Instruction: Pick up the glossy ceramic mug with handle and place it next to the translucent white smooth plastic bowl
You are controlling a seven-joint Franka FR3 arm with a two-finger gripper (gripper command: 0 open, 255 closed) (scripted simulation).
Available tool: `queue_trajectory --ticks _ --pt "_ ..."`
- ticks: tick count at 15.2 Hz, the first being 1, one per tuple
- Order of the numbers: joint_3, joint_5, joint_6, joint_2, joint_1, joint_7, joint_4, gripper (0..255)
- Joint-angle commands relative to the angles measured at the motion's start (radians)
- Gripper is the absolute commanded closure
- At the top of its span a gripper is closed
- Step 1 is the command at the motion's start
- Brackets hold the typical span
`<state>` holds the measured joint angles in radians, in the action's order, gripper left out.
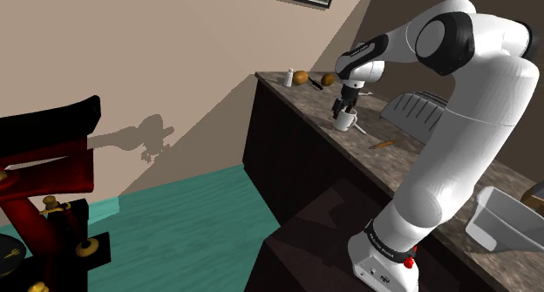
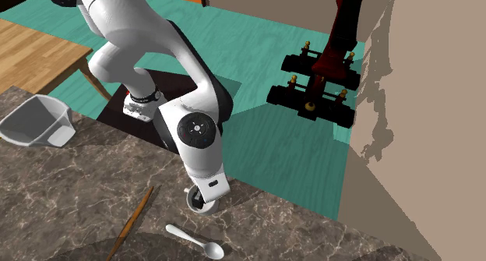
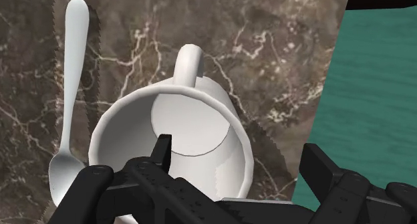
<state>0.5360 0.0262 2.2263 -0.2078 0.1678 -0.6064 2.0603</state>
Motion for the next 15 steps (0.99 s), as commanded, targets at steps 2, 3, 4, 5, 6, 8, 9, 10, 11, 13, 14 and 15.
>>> queue_trajectory --ticks 2,3,4,5,6,8,9,10,11,13,14,15 --pt "0.000 0.000 0.000 0.000 0.000 0.000 0.000 0" --pt "0.000 0.000 0.000 0.000 0.000 0.000 0.000 255" --pt "0.000 0.000 0.000 0.000 0.000 0.000 0.000 255" --pt "0.000 0.000 0.000 0.000 0.000 0.000 0.000 255" --pt "0.000 0.000 0.000 0.000 0.000 0.000 0.000 255" --pt "0.000 0.000 0.000 0.000 0.000 0.000 0.000 255" --pt "0.000 0.000 0.000 0.000 0.000 0.000 0.000 255" --pt "0.000 0.000 0.000 0.000 0.000 0.000 0.000 255" --pt "0.000 0.000 0.000 0.000 0.000 0.000 0.000 255" --pt "0.001 -0.005 -0.012 0.008 -0.001 0.003 -0.005 255" --pt "0.003 -0.010 -0.024 0.016 -0.003 0.005 -0.010 255" --pt "0.004 -0.014 -0.036 0.023 -0.004 0.007 -0.016 255"
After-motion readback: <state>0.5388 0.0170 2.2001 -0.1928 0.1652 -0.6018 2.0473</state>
